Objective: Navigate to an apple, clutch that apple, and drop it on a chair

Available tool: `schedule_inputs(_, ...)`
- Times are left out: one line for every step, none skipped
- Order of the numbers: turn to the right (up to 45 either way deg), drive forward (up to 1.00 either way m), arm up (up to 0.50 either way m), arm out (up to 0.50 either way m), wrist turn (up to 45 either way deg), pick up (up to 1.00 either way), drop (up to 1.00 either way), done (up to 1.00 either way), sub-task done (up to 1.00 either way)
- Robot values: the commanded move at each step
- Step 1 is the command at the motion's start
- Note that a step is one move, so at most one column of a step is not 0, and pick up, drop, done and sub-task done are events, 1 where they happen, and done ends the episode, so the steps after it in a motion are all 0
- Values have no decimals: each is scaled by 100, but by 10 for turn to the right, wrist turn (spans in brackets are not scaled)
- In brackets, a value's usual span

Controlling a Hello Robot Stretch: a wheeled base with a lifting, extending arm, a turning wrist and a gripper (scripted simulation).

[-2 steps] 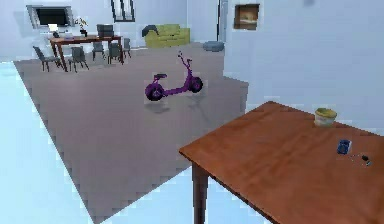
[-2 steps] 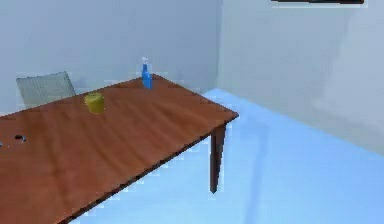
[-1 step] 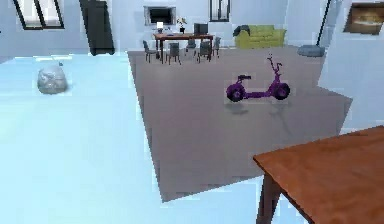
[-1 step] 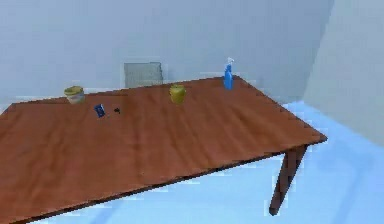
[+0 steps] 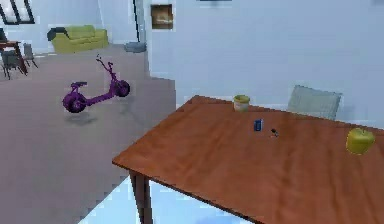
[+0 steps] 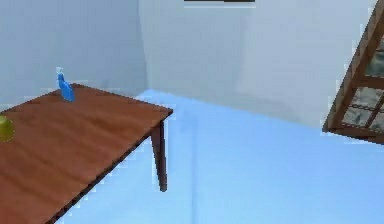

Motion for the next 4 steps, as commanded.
schedule_inputs(450,0,0,0,0,0,0,0,0)
schedule_inputs(300,0,0,0,0,0,0,0,0)
schedule_inputs(0,50,0,0,0,0,0,0,0)
schedule_inputs(-450,0,0,0,0,0,0,0,0)
